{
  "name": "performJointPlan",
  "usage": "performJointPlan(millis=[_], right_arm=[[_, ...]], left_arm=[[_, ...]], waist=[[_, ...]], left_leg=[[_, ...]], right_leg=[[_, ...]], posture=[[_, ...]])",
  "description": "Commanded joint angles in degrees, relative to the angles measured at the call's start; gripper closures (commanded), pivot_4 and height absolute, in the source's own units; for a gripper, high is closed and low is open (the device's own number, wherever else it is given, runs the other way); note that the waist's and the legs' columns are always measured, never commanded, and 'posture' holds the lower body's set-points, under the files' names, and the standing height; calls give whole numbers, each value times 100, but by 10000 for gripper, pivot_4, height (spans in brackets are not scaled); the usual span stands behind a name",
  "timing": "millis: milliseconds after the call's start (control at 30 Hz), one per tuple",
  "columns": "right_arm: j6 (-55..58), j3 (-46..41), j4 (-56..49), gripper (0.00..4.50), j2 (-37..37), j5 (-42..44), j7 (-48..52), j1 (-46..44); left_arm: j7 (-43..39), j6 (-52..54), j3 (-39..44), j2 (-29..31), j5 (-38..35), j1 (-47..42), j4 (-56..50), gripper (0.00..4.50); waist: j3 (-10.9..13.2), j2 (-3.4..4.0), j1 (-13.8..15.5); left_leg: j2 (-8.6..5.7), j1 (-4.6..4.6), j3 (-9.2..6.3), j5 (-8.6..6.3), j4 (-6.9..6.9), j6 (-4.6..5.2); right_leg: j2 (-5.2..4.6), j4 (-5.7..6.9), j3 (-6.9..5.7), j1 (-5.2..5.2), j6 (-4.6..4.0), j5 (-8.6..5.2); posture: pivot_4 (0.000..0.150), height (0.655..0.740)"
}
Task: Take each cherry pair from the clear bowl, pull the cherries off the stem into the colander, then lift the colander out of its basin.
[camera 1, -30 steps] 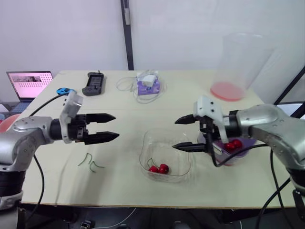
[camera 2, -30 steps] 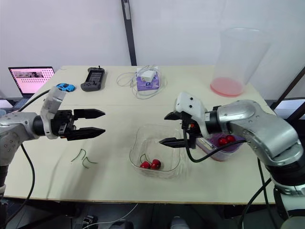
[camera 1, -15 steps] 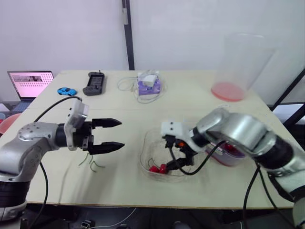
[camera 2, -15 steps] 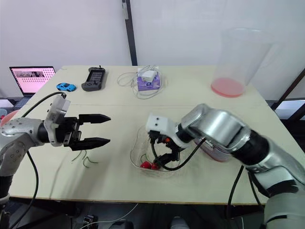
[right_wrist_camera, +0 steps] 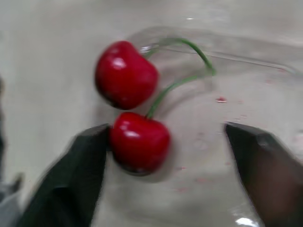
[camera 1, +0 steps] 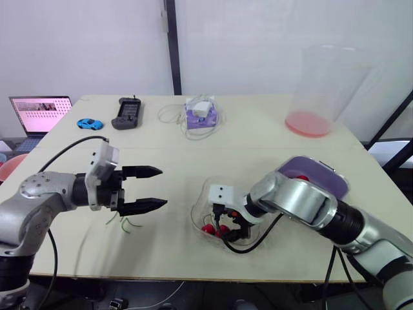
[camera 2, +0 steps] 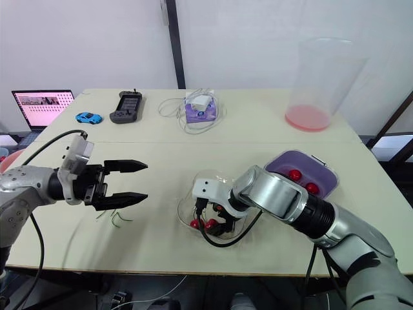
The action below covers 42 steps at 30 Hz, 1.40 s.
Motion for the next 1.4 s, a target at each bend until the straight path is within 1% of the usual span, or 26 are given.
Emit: performJointPlan(millis=[33, 67, 100, 367, 567, 633, 700, 767, 833, 933, 1000, 1033, 1100, 1200, 1333, 1400], right_arm=[[-108, -101, 66, 24087, 62, -129, -1, 23], [-124, -110, 51, 27751, 55, -142, 24, 14], [-143, -131, 35, 33015, 52, -148, 45, 2], [-586, -478, -236, 33015, -166, -269, 256, -117], [-983, -1551, -729, 33015, -640, -73, 543, -111], [-1500, -1958, -919, 33015, -887, -165, 594, 93], [-1725, -2351, -1013, 33015, -996, -235, 454, 246], [-1859, -2744, -1120, 33015, -917, -361, 68, 437], [-2033, -2880, -1266, 33015, -894, -501, -138, 614], [-2621, -2658, -1508, 33015, -972, -1223, -593, 948], [-3151, -2347, -1543, 33015, -1044, -1956, -917, 1068], [-3478, -2138, -1484, 33015, -1077, -2531, -1213, 1092], [-3805, -1955, -1396, 33015, -1043, -3236, -1609, 1163], [-4326, -1878, -1244, 33015, -1016, -4081, -2025, 1285], [-5080, -1930, -1142, 33015, -965, -5091, -2478, 1398], [-5310, -1998, -1105, 33015, -883, -5364, -2538, 1436]], left_arm=[[-1, -27, 125, 109, -60, -86, -126, 0], [2, -27, 117, 105, -63, -98, -120, 0], [5, -30, 102, 100, -58, -114, -108, 0], [-4, -105, 46, 41, 21, -195, 103, 0], [245, -48, 130, -245, -103, -441, 396, 0], [547, -38, 175, -458, -138, -737, 515, 0], [869, 71, 252, -688, -278, -1076, 642, 0], [1205, 316, 264, -976, -503, -1431, 787, 0], [1386, 484, 226, -1143, -587, -1631, 873, 0], [1437, 675, 83, -1364, -712, -1890, 942, 0], [1451, 798, -1, -1488, -772, -2046, 992, 0], [1479, 887, -33, -1569, -815, -2152, 1060, 0], [1516, 974, -91, -1701, -821, -2339, 1218, 0], [1467, 954, -216, -1838, -719, -2525, 1336, 0], [1616, 979, -401, -2163, -614, -2822, 1516, 0], [1590, 835, -622, -2217, -347, -2892, 1561, 0]], waist=[[0, 0, 1], [0, 0, 3], [0, 0, 4], [0, 0, 6], [0, 0, 15], [0, -1, 18], [-1, -4, 30], [-1, -5, 31], [-1, -5, 21], [-1, -5, -5], [-1, -5, -1], [-1, -5, -1], [-1, -5, 12], [-2, -6, 14], [-2, -6, 19], [-2, -6, 8]], left_leg=[[0, 0, 0, 0, 0, 0], [0, 0, 0, 0, 0, 0], [0, 0, -1, 0, 0, 0], [0, 0, 0, 0, 0, 0], [0, 0, 0, 0, 0, 0], [0, 0, -1, 0, -1, 0], [-2, -1, -1, 0, 1, 0], [-2, -1, -1, 0, 3, 0], [-2, -1, -1, 0, 4, 0], [-1, 0, -1, -1, 0, 1], [-1, 0, -1, 0, 1, 0], [-1, 0, -1, 1, 2, -1], [-3, 0, 0, 3, 4, -5], [-4, 0, 0, 4, 3, -8], [-4, 0, 1, 13, 2, -23], [-5, 0, 1, 13, 2, -23]], right_leg=[[0, 0, 0, 0, 0, 0], [0, 0, 0, 0, 0, 0], [0, 0, 0, 0, 0, 0], [0, 0, 0, 0, 0, 0], [0, -1, -1, 2, 0, 0], [0, -1, -2, 2, 0, 0], [-3, -2, -4, 5, 0, 0], [-4, -3, -4, 8, 1, 0], [-3, -2, -4, 9, 1, 1], [1, 0, -1, 2, 1, 1], [1, 4, -1, 0, 1, 1], [0, 4, -1, 0, 1, 1], [-1, 4, 0, 1, 1, 1], [-2, 2, 0, 2, 1, 1], [-2, 2, 0, 2, 1, 1], [-3, 2, 0, 3, 1, 1]], posture=[[1500, 7332], [1500, 7332], [1500, 7332], [1500, 7332], [1500, 7332], [1500, 7332], [1500, 7332], [1500, 7332], [1500, 7332], [1500, 7332], [1500, 7332], [1500, 7332], [1500, 7332], [1500, 7332], [1500, 7332], [1500, 7332]])
